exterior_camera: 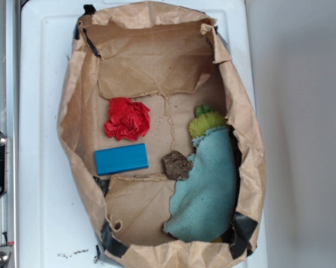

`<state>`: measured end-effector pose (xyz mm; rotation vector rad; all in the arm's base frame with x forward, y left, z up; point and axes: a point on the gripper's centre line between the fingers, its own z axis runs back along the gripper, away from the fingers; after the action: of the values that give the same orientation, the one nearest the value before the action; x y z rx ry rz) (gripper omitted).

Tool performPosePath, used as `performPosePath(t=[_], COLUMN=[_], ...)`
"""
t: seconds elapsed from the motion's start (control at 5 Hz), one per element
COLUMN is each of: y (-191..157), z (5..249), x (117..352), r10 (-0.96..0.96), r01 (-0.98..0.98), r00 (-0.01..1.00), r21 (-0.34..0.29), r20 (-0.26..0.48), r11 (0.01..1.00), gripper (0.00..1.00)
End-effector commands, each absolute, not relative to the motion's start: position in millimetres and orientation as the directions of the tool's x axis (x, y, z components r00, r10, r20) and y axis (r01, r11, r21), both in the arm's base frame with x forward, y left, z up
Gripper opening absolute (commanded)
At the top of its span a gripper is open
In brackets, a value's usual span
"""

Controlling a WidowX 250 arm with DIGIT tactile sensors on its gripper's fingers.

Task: Grab the red paper.

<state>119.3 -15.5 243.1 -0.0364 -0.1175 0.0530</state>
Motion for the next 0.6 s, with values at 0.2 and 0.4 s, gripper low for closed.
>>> performPosePath(t=[0.2, 0.4], y=[-6.7, 6.5], z=[244.6, 231.3], x=[143.0, 193.3], r10=[0.019, 0.018], r01=[-0.008, -0.011], r00=[0.992, 0.999], r21=[-0.088, -0.148], r20=[0.121, 0.043], r11=[0.996, 0.989], gripper=[1.0, 1.0])
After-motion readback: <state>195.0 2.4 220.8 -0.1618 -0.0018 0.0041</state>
